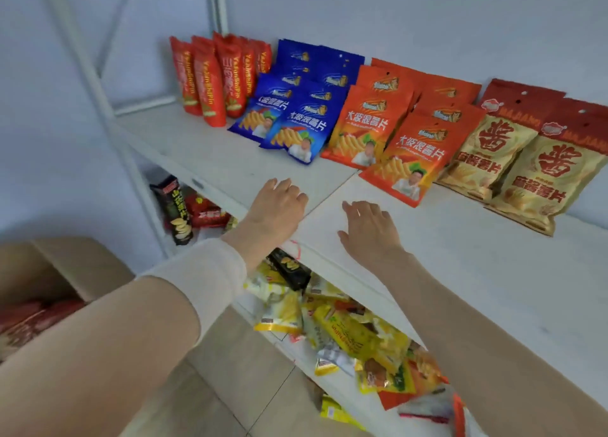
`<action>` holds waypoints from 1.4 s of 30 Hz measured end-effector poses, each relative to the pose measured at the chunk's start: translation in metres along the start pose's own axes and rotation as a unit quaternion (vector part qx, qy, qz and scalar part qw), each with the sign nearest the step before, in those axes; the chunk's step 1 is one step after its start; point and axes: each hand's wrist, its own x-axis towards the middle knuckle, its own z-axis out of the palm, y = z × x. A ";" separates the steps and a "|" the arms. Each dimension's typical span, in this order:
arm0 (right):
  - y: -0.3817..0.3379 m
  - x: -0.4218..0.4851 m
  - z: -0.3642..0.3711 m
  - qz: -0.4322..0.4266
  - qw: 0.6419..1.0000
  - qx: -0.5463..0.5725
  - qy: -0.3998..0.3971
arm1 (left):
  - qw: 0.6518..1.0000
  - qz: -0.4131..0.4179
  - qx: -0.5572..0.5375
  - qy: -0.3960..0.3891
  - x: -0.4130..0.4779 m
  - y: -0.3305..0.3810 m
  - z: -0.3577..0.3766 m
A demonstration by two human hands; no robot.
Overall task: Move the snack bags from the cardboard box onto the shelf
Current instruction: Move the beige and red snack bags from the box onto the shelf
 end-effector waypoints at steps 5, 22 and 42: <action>-0.165 0.031 0.004 -0.121 0.992 -0.032 -0.001 | 0.993 -0.103 0.011 -0.058 -0.115 -0.134 0.060; -0.615 0.048 0.161 -0.394 0.904 -0.078 -0.150 | 0.786 -0.505 -0.185 -0.305 -0.522 -0.365 0.347; -0.703 0.134 0.453 0.004 0.890 0.021 -0.456 | 0.268 -0.833 -0.464 -0.139 -0.573 -0.370 0.645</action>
